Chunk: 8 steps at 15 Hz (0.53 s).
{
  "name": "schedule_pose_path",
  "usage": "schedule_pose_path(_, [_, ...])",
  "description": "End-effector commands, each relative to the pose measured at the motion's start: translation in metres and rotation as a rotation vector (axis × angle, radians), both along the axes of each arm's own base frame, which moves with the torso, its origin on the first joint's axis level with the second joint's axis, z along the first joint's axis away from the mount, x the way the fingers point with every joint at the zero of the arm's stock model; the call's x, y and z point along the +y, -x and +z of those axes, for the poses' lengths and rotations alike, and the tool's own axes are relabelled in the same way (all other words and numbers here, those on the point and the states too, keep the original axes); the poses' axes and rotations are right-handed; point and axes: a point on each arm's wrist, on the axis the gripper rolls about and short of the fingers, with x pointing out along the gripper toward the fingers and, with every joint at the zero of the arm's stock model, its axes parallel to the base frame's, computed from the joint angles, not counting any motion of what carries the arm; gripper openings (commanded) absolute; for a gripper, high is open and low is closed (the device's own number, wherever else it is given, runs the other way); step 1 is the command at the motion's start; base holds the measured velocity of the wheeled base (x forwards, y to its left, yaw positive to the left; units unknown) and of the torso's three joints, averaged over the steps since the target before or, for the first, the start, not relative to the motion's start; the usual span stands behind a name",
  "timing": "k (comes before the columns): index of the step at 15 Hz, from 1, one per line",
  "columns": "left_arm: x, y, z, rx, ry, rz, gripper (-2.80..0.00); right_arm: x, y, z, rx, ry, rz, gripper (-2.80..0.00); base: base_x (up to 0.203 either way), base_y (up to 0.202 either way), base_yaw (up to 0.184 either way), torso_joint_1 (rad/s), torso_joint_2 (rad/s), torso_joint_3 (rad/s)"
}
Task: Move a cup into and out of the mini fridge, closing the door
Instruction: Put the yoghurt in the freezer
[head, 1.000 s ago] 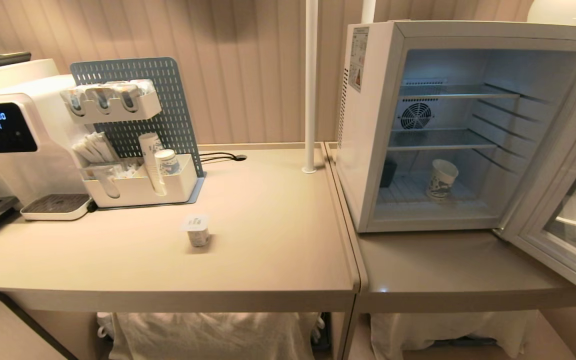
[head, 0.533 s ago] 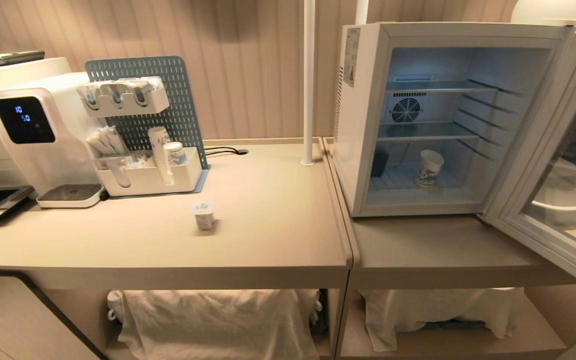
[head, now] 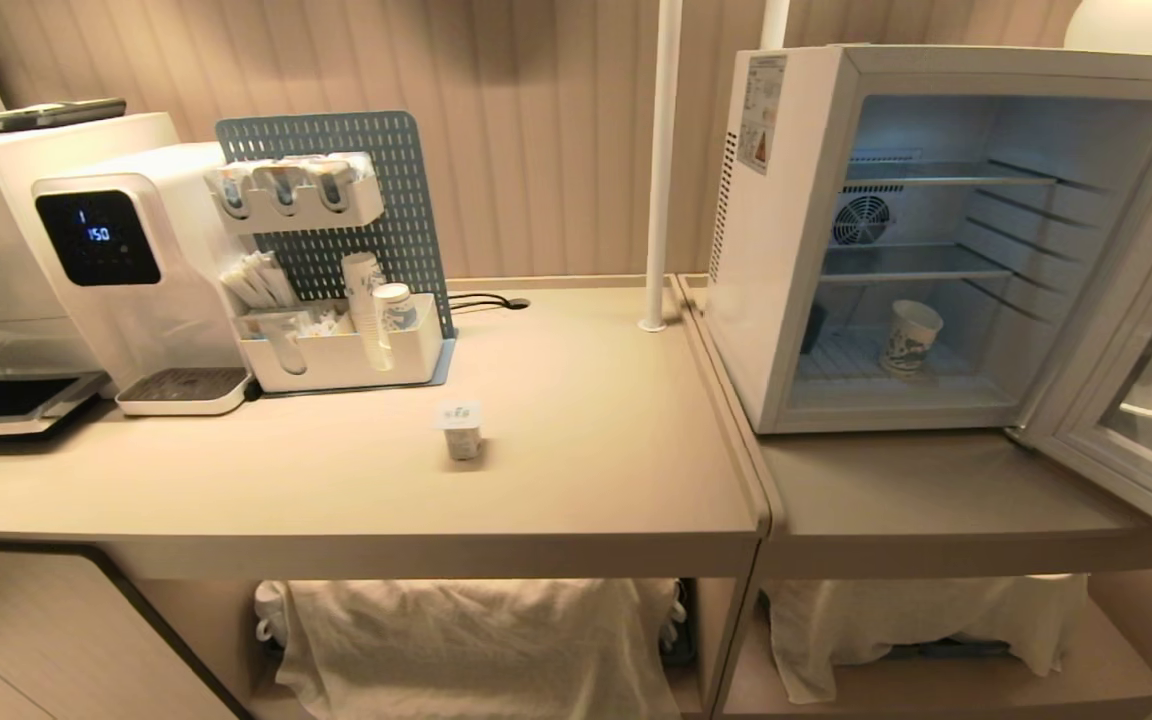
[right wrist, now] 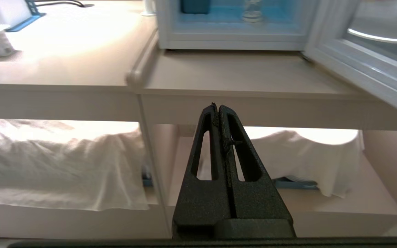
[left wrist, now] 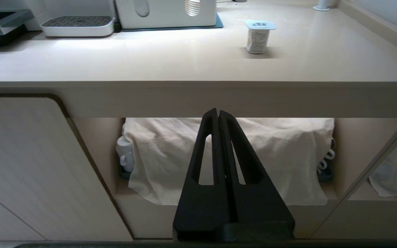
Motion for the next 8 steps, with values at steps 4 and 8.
schedule_pose_path(4, [0.0,0.0,-0.0003,0.0,0.001,0.0,-2.8,0.0,-0.0002,0.0001,0.002,-0.002,0.001,-2.8,0.0,0.192,0.0,0.003,0.0,0.003])
schedule_pose_path(8, [0.0,0.0001,0.0001,-0.001,0.001,0.0,-2.8,0.0,-0.0002,-0.0002,0.002,-0.002,0.001,-2.8,0.0,0.189,0.0,0.004,0.0,0.004])
